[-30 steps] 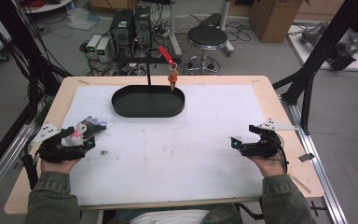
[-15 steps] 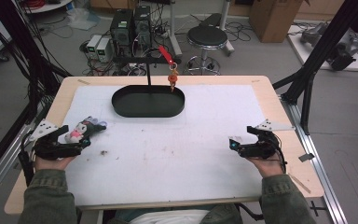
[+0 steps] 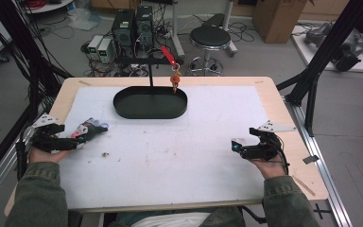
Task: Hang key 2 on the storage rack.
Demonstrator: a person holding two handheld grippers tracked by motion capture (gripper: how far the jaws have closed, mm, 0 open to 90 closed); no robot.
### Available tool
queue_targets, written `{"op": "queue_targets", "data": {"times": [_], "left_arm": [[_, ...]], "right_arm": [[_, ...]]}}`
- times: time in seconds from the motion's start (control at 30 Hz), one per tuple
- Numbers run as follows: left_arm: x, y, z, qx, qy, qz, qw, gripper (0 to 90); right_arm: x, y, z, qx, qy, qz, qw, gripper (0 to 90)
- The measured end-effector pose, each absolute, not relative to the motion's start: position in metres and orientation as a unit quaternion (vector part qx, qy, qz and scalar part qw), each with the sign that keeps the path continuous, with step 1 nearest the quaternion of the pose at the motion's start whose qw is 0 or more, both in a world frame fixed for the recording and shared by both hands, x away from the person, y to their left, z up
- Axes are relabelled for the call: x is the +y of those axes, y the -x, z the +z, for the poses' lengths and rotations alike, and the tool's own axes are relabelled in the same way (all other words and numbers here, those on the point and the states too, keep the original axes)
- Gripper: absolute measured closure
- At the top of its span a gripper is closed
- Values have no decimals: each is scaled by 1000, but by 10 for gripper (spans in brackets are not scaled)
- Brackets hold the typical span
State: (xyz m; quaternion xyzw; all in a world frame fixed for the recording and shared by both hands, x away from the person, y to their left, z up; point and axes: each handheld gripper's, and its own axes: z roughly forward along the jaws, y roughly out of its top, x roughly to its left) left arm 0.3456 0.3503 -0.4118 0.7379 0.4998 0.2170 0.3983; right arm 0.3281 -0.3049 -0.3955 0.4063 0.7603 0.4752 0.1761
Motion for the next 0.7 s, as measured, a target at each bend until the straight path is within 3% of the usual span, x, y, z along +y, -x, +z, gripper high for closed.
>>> {"op": "queue_targets", "data": {"times": [0.17, 0.33, 0.43, 0.5, 0.7], "left_arm": [[351, -365, -428, 504, -764, 162, 369, 31], [347, -375, -437, 509, -778, 150, 336, 52], [343, -374, -438, 508, -784, 162, 317, 234], [345, -372, -435, 505, -783, 151, 331, 442], [343, -369, -433, 502, -787, 162, 321, 489]], "right_arm": [[-305, -329, -396, 761, -405, 474, 178, 6], [-305, -329, -397, 758, -407, 476, 182, 6], [-306, -328, -396, 755, -410, 479, 179, 6], [-307, -328, -396, 755, -409, 479, 180, 6], [-307, -328, -397, 757, -408, 477, 179, 6]]}}
